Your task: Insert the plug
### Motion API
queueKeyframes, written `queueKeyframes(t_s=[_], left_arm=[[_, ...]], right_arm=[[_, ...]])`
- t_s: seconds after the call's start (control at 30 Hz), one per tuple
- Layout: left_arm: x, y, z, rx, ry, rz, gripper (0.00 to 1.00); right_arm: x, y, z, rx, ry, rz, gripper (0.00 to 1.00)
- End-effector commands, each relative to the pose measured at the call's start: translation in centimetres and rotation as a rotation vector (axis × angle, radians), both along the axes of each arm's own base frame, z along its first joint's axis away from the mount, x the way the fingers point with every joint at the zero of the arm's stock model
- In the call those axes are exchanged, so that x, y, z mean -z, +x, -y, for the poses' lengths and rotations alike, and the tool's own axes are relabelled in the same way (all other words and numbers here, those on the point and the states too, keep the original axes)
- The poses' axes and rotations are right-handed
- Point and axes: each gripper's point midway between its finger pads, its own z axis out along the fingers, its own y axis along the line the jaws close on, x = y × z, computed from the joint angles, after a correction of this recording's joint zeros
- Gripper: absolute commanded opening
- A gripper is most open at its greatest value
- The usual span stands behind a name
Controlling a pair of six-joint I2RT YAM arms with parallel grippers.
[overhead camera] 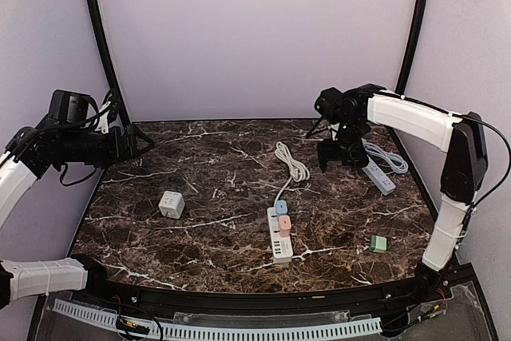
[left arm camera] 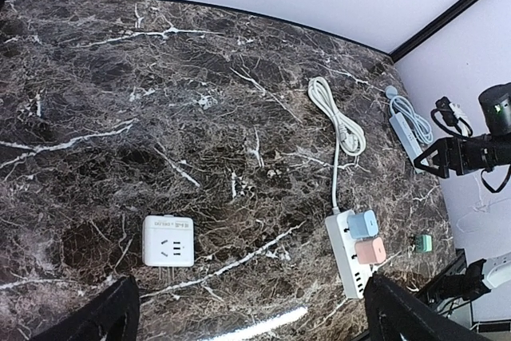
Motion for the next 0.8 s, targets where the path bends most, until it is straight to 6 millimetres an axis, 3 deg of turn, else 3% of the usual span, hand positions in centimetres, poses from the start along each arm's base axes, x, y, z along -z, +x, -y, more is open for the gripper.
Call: queueKeyframes(t_s=[0.0, 0.27, 0.43, 0.77], left_arm=[[-0.6, -0.3, -1.2, -0.061, 0.009, 0.002, 1.0], [0.2, -0.3, -2.2, -0.162, -0.032, -0.019, 1.0], [0.9, -0.1, -1.5, -0.182, -0.112, -0.039, 1.0], [1.1, 1.4, -0.3, -0.202, -0.199, -0.072, 1.0]], right_arm=[[0.1, 4.4, 2.9, -0.01, -0.032, 0.059, 0.85], [0.8, 10.3, 7.6, 0.084, 0.021, 0.07, 0.83], [1.3, 13.4, 10.6, 0.149, 0.065, 0.085, 0.83], [4.2, 17.0, 15.8, 0.218, 0.035, 0.095, 0.87]])
